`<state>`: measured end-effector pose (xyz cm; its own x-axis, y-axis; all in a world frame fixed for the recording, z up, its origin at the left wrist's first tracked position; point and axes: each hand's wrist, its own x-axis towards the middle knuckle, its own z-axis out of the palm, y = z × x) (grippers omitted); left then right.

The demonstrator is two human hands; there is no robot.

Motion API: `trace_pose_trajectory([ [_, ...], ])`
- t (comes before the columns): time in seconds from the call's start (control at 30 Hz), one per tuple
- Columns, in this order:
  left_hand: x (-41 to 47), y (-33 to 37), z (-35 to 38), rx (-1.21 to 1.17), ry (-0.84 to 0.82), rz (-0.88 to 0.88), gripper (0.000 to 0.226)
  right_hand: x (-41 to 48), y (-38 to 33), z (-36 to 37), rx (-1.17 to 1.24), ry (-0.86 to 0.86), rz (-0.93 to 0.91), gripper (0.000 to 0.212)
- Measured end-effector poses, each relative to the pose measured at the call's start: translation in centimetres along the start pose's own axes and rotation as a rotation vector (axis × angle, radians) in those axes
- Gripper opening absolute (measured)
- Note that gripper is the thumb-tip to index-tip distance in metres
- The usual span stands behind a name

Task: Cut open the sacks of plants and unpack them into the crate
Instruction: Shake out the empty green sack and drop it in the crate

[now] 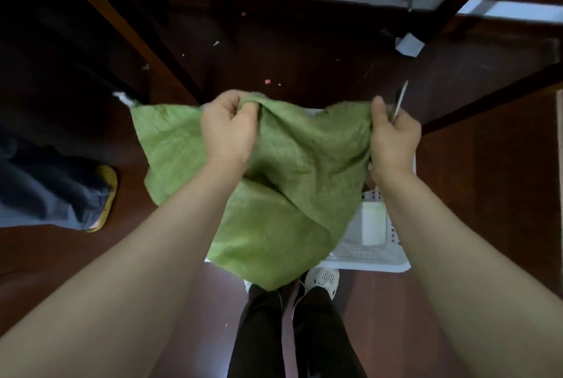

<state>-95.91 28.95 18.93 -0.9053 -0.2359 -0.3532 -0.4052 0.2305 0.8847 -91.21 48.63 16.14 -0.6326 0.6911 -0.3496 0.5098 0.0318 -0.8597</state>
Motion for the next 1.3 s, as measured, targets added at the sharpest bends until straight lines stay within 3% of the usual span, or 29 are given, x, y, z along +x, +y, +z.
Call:
trace_pose_trajectory([
  [0.1,-0.7,1.4,0.1,-0.082,0.015,0.074,0.029,0.1,-0.2,-0.1,-0.136,-0.021,-0.029,0.041],
  [0.23,-1.9,3.6,0.4,-0.189,0.048,0.197,0.029,-0.2,-0.9,0.0,-0.034,-0.024,-0.084,0.039],
  [0.33,-2.6,3.9,1.3,-0.158,0.014,0.214,0.026,-0.3,0.8,-0.8,-0.127,-0.034,0.052,0.042],
  [0.43,-3.4,2.3,2.7,-0.047,-0.157,0.175,0.017,-0.5,2.1,-1.9,-0.402,-0.195,0.094,0.017],
  [0.5,-4.2,0.4,3.3,0.076,-0.261,0.162,0.014,-1.1,2.4,-2.7,-0.578,-0.273,0.054,0.023],
  [0.57,-4.8,-1.4,3.4,0.122,-0.343,0.130,0.018,-1.8,1.4,-2.6,-0.549,-0.234,-0.038,0.029],
  [0.63,-5.8,-2.3,3.3,0.145,-0.423,0.115,0.024,-2.1,0.2,-1.4,-0.343,-0.280,-0.023,0.030],
  [0.7,-6.8,-2.5,3.3,0.104,-0.494,0.073,0.032,-3.0,-1.3,0.1,-0.182,-0.467,0.219,0.047],
  [0.73,-7.1,-2.7,3.2,0.051,-0.494,0.034,0.029,-3.2,-1.4,0.6,-0.222,-0.563,0.323,0.048],
  [0.83,-7.5,-2.8,2.0,-0.064,-0.287,-0.041,0.022,-3.0,-0.3,0.9,-0.500,-0.766,0.326,0.016],
  [0.87,-7.2,-2.9,1.3,0.016,-0.156,-0.005,0.025,-2.9,0.2,0.7,-0.556,-0.831,0.326,0.007],
  [0.93,-6.3,-3.9,-0.4,0.334,0.087,0.041,0.031,-2.4,1.3,0.3,-0.593,-0.903,0.379,0.015],
  [0.97,-5.5,-4.6,-1.1,0.463,0.172,-0.028,0.045,-2.4,1.5,0.0,-0.602,-0.904,0.413,0.016],
  [1.07,-3.7,-6.4,-2.9,0.534,0.234,-0.541,0.117,-2.7,1.6,-0.6,-0.715,-0.874,0.450,0.011],
  [1.13,-3.1,-7.6,-3.8,0.412,0.227,-0.782,0.131,-2.6,1.8,-0.7,-0.784,-0.851,0.437,0.017],
  [1.2,-3.1,-9.1,-4.1,0.224,0.178,-0.810,0.112,-2.2,2.1,-0.7,-0.857,-0.798,0.370,0.017],
  [1.3,-3.8,-9.6,-3.2,0.152,0.041,-0.700,0.050,-1.7,2.2,-0.1,-0.815,-0.673,0.184,0.017],
])
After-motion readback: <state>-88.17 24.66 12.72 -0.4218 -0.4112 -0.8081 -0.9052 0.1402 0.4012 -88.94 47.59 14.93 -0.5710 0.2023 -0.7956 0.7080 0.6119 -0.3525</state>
